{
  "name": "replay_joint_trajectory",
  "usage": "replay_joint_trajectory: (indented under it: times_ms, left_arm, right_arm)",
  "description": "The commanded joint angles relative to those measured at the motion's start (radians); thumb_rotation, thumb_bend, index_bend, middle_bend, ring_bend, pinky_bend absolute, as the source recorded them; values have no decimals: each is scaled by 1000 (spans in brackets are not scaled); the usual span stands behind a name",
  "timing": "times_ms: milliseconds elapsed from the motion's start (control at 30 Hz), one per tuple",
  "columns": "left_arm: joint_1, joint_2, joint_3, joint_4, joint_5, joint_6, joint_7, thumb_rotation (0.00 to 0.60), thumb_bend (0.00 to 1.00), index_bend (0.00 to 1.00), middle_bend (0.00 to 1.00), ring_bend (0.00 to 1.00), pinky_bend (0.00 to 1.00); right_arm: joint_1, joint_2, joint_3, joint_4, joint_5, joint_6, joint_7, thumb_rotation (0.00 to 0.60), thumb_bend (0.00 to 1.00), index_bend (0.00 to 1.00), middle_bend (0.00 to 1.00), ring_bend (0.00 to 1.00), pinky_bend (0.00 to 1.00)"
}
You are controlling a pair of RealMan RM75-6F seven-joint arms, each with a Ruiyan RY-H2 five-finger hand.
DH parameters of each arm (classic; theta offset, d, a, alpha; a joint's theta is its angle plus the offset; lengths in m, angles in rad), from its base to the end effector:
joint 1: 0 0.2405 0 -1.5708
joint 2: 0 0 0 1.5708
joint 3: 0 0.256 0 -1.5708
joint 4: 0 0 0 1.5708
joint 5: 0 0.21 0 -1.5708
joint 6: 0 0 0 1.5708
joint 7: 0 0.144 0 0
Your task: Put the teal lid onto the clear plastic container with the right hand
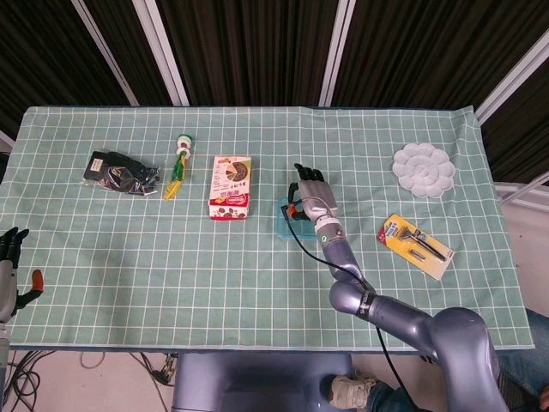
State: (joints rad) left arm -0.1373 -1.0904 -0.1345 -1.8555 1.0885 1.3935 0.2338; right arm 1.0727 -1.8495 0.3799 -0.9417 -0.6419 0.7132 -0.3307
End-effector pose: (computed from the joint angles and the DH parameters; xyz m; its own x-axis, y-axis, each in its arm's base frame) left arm -0.3039 0.2007 0.1576 0.3362 0.0839 0.9380 0.8930 0.2879 -0.3458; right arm -0.0929 -0.4462 -0.0688 0.2309 -0.3522 0.9070 -0.9723 -0.1192 0.2012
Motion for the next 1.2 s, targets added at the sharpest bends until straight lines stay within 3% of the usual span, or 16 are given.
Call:
replay_joint_trajectory:
  times_ms: [33,700,933,1133,1200]
  left_arm:
    - [-1,0,0,0,0,-1,0,600,542,88,0,0,0]
    - [-3,0,-3,5,-6,1,-5,600,542,94,0,0,0]
    - [-3,0,-3,7,-4,3,-6,600,542,94,0,0,0]
    - [-2,-3,0,9,6,8,-6,600,542,94,0,0,0]
    - [-2,-6,2,11,16,15,-3,600,542,94,0,0,0]
  right_arm:
    - [2,4,-3,-4,13,-11,-11,600,479,605,39,0,0]
    - [38,7,-34,4,119,-64,-95,600,479,607,40,0,0]
    - [35,22,-12,-27,80,11,-72,600,478,592,40,0,0]
    - [-16,95,3,-153,6,163,-59,600,421,187,17,0,0]
    - [-53,160,1,-254,-24,243,-75,600,397,126,5,0,0]
